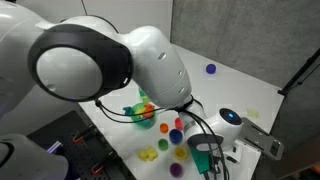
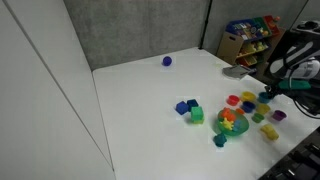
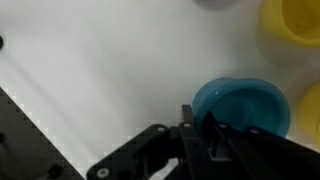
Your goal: Put the light-blue cup in the yellow one, then place the yellow toy in the bowl
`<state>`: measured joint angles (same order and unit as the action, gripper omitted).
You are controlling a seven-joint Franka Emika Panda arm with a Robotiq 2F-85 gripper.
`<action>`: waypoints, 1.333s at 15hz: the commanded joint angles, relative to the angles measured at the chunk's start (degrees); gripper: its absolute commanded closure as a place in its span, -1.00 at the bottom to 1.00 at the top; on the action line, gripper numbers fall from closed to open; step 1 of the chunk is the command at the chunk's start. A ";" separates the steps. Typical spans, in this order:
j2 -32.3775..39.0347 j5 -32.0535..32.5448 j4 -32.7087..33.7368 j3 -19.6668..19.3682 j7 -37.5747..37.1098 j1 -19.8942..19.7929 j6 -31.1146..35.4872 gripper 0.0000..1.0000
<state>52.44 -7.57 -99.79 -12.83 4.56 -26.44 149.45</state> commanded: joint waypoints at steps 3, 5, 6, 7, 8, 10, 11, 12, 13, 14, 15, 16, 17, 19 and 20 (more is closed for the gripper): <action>-5.27 0.06 -2.46 -0.39 -2.77 1.13 -0.46 0.88; -7.28 -0.05 -3.52 -0.12 -2.84 1.51 0.03 0.88; -8.48 -0.19 -4.41 0.16 -2.75 1.71 0.45 0.88; -9.46 -0.29 -5.02 0.47 -2.68 1.97 0.55 0.88; -10.00 -0.35 -5.37 0.83 -2.53 2.18 0.60 0.88; -10.73 -0.26 -6.25 1.23 -2.64 2.92 1.21 0.88; -10.81 -0.28 -6.39 1.42 -2.72 3.24 1.03 0.88; -10.62 -0.30 -6.30 1.58 -2.94 3.60 0.90 0.88; -10.38 -0.34 -6.28 1.79 -3.00 3.89 1.18 0.88; -10.06 -0.35 -6.16 2.00 -3.02 4.14 1.16 0.88; -9.60 -0.36 -5.85 2.24 -3.06 4.39 1.10 0.88; -9.34 -0.38 -5.68 2.44 -3.10 4.56 0.95 0.88; -9.12 -0.45 -5.49 2.81 -2.92 4.60 0.67 0.88; -8.88 -0.48 -5.41 3.27 -2.95 4.93 0.51 0.88; -8.72 -0.47 -5.41 3.46 -2.91 5.00 0.63 0.88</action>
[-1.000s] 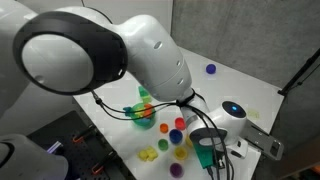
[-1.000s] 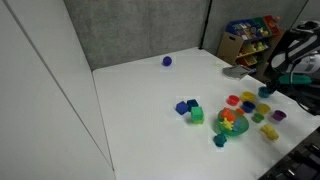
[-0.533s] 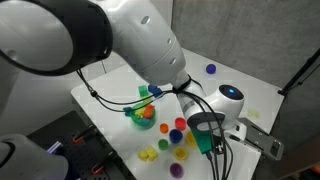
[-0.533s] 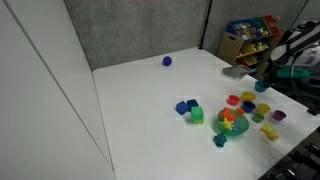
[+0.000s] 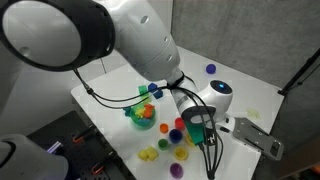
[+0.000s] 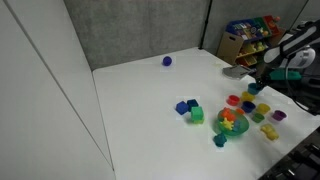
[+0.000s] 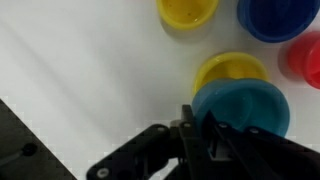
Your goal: Put the light-blue cup in the yellow one, then place the yellow toy in the bowl
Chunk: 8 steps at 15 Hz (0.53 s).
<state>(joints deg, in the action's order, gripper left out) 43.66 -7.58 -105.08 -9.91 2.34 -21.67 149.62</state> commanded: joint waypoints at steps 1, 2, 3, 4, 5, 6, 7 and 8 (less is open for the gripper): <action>0.25 -0.37 -0.09 0.59 -0.75 0.36 0.60 0.88; 0.44 -0.36 0.01 0.69 -0.75 0.41 0.65 0.87; 0.66 -0.29 0.15 0.71 -0.68 0.44 0.52 0.25; 0.88 -0.33 0.26 0.78 -0.62 0.40 0.55 0.24; 1.12 -0.28 0.33 0.75 -0.62 0.44 0.67 0.10; 1.31 -0.22 0.35 0.71 -0.58 0.48 0.78 -0.04; 1.46 -0.19 0.38 0.67 -0.57 0.47 0.75 -0.20; 1.51 -0.22 0.37 0.71 -0.49 0.40 0.71 -0.34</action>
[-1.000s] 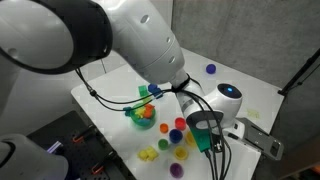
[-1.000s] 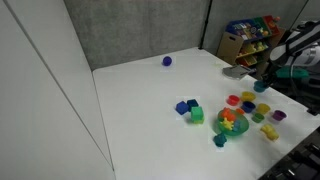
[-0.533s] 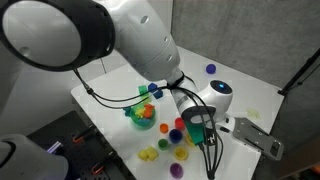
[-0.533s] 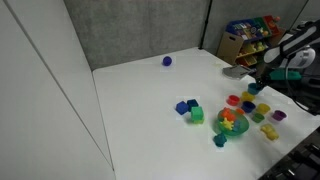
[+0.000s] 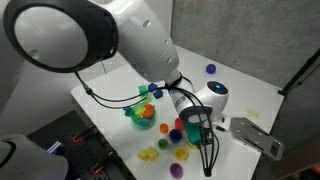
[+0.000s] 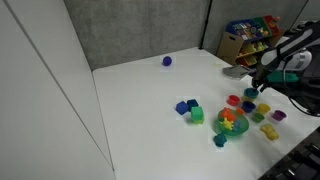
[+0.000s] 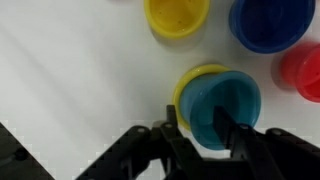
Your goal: Put the light-blue cup in the yellow one, then place the yellow toy in the bowl
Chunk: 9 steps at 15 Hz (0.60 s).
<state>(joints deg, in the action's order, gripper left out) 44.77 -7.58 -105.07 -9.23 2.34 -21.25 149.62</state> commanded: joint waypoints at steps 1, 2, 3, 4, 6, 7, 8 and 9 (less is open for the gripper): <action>0.35 -0.23 0.30 0.04 -0.43 -0.06 0.72 -0.51; 0.19 -0.29 0.23 0.13 -0.32 -0.15 0.54 -0.68; 0.03 -0.39 0.16 0.26 -0.18 -0.27 0.36 -0.81; -0.27 -0.50 -0.04 0.44 0.02 -0.40 0.16 -0.97; -1.58 -0.56 -1.09 0.62 0.19 -0.30 -0.18 -1.00; -1.99 -0.57 -1.37 0.63 0.08 -0.18 -0.33 -1.00; -2.89 -0.83 -1.90 1.16 0.55 -0.41 -0.83 -1.00; -3.82 -1.37 -2.31 2.18 1.56 -1.03 -1.47 -1.00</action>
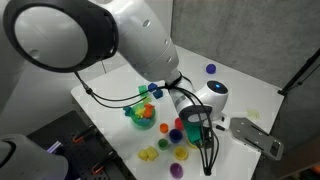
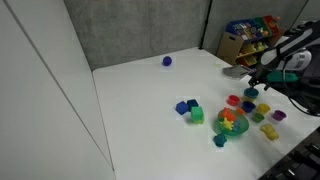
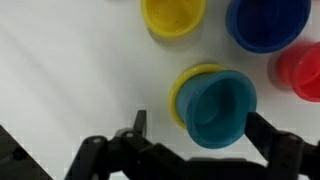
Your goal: Put the light-blue cup in the yellow one, then place the yellow toy in the bowl
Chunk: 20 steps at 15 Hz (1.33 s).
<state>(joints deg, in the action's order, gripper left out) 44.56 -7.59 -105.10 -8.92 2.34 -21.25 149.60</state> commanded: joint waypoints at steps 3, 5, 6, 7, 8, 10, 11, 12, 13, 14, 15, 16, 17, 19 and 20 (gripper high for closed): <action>-4.90 -2.52 -2.29 3.91 2.72 -1.66 -2.06 -1.00; -5.23 -3.37 -1.90 5.00 3.25 -1.84 -2.67 -1.00; -5.03 -3.74 -1.47 5.36 3.50 -1.88 -2.83 -1.00; -4.93 -4.13 -1.23 5.70 3.93 -2.00 -3.02 -1.00; -4.63 -4.39 -0.89 5.98 4.28 -2.14 -3.24 -1.00; -4.13 -4.87 -0.50 6.48 5.33 -2.53 -3.67 -1.00; -3.85 -5.01 -0.23 6.71 5.93 -2.84 -4.14 -1.00; -3.64 -5.07 -0.08 6.94 6.57 -3.14 -4.62 -1.00; -3.29 -5.07 0.20 7.12 7.47 -3.52 -5.15 -1.00; -2.88 -5.16 0.56 7.30 8.29 -3.93 -5.75 -1.00; -2.56 -5.23 0.81 7.44 8.94 -4.25 -6.26 -1.00; -2.19 -5.26 1.07 7.52 9.55 -4.55 -6.78 -1.00; -1.80 -5.22 1.30 7.54 10.17 -4.77 -6.90 -1.00; -0.89 -5.19 2.10 7.65 11.22 -5.21 -7.35 -1.00; -0.47 -5.26 2.43 7.77 11.59 -5.43 -7.31 -1.00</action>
<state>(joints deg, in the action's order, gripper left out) 42.58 -11.17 -105.02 -2.19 10.88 -25.26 143.83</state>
